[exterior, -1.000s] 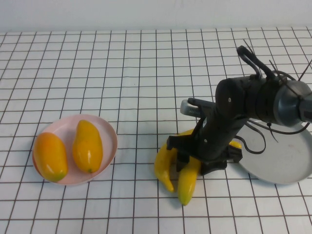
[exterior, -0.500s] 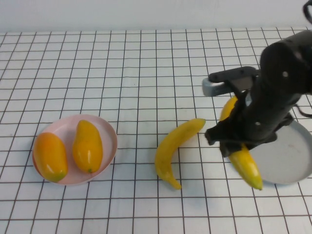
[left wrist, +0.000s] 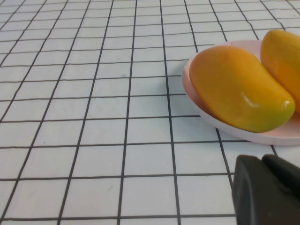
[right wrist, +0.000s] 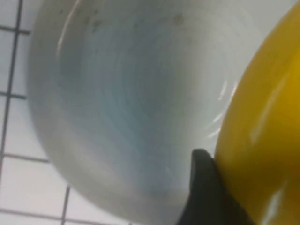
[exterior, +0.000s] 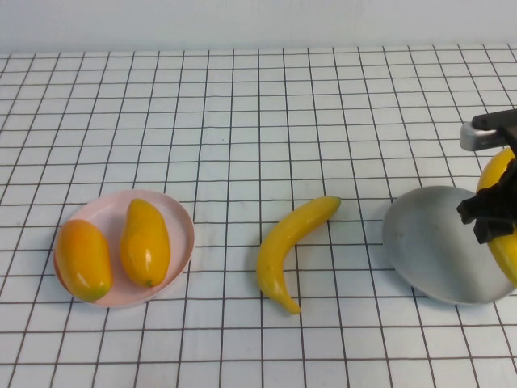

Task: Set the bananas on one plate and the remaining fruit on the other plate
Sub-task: Put another type of fruit in the right plate

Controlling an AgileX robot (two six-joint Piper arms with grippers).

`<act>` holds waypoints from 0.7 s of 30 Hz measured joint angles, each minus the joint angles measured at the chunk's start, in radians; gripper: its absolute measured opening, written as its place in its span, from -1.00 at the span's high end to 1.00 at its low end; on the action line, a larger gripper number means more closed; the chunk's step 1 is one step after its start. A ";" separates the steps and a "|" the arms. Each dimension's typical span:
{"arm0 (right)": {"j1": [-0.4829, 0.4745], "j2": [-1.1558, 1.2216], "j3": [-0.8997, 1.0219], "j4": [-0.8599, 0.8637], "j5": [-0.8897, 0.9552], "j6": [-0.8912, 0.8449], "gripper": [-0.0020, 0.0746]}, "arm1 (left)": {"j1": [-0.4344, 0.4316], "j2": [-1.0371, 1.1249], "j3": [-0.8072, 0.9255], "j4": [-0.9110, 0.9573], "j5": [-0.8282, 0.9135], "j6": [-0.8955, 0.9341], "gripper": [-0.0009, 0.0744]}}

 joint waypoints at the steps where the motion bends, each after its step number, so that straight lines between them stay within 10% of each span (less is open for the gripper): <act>1: -0.011 0.016 0.000 0.000 -0.020 0.000 0.08 | 0.000 0.000 0.000 0.000 0.000 0.000 0.99; 13: -0.019 0.127 -0.040 0.026 -0.072 0.000 -0.34 | 0.000 0.000 0.000 0.000 0.000 0.000 0.99; 21: 0.163 0.062 -0.188 0.064 0.074 0.039 -0.34 | 0.000 0.000 0.000 0.000 0.000 0.000 0.99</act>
